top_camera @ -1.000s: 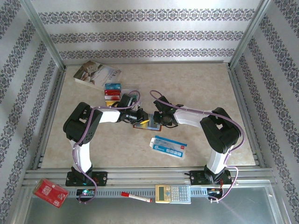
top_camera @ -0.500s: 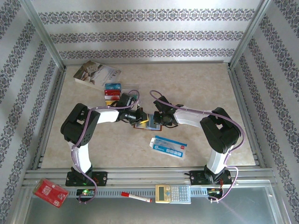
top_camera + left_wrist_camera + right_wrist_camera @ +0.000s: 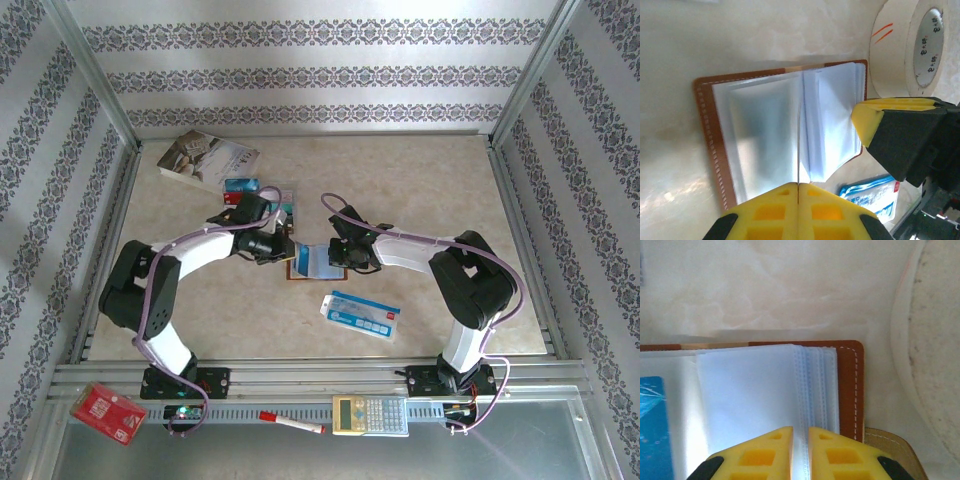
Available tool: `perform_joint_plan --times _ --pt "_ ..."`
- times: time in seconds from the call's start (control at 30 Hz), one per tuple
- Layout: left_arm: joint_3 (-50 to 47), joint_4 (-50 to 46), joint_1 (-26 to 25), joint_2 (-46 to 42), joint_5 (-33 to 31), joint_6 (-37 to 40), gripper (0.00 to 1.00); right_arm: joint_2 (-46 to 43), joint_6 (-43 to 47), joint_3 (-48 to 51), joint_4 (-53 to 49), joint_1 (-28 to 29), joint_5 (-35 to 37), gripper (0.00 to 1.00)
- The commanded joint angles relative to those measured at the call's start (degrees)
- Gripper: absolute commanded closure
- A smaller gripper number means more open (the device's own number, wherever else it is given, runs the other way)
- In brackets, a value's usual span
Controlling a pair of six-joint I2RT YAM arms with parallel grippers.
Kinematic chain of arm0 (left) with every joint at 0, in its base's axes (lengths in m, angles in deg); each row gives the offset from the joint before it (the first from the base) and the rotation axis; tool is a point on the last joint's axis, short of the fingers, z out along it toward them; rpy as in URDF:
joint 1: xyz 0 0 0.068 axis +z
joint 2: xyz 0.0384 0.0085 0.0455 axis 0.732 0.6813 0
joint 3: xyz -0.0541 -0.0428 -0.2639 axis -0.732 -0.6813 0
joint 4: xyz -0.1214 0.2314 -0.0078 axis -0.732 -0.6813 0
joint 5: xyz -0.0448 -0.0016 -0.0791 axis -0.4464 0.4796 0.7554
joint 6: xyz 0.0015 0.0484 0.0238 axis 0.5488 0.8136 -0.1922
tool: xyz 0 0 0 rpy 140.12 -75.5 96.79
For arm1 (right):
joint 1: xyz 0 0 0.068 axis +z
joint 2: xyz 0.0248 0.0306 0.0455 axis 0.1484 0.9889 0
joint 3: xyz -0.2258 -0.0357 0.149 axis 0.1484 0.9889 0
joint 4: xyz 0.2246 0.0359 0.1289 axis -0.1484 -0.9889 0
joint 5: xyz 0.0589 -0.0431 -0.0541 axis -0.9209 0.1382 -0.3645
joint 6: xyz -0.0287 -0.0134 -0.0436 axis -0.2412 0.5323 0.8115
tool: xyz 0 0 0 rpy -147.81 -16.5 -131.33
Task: Take the credit cards out of the card holder
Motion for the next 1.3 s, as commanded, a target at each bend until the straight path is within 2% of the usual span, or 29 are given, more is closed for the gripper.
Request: perform_joint_plan --times 0.0,0.13,0.33,0.53,0.67,0.87,0.97,1.03,1.1,1.27 --pt "1.69 -6.55 1.59 -4.73 -3.53 4.08 1.00 -3.11 1.30 0.39 2.96 -0.71 -1.52 0.82" --pt "1.96 -8.36 2.55 -9.04 -3.94 5.42 1.00 -7.26 2.45 1.15 8.07 -1.04 -3.24 0.78" --pt "1.10 -6.35 3.32 -14.09 -1.20 4.88 1.00 -13.68 0.77 7.34 20.34 -3.12 -10.05 0.63" --pt "0.43 -0.65 4.36 -16.07 2.22 2.08 1.00 -15.09 -1.68 11.44 28.50 -5.58 -17.82 0.48" --pt "0.83 0.49 5.40 -17.00 0.98 0.94 1.00 -14.70 -2.22 11.51 29.04 -5.64 -19.04 0.45" --pt "2.97 -2.50 8.58 -19.86 -5.49 1.38 1.00 -14.56 -2.48 11.57 28.89 -5.75 -18.75 0.34" --pt "5.06 -5.33 9.78 -21.17 -15.19 0.22 1.00 -14.73 -1.71 11.66 28.57 -5.75 -18.70 0.30" --pt "6.23 -7.35 10.17 -21.52 -23.95 -3.09 1.00 -14.69 -1.60 11.79 28.24 -5.75 -18.19 0.29" --pt "6.55 -6.91 10.25 -21.64 -29.58 -7.02 1.00 -14.55 -1.81 11.77 27.87 -5.75 -17.79 0.28" --pt "8.25 -5.24 10.21 -19.27 -34.34 -16.92 1.00 -14.57 -2.20 11.94 26.83 -5.84 -16.57 0.28"
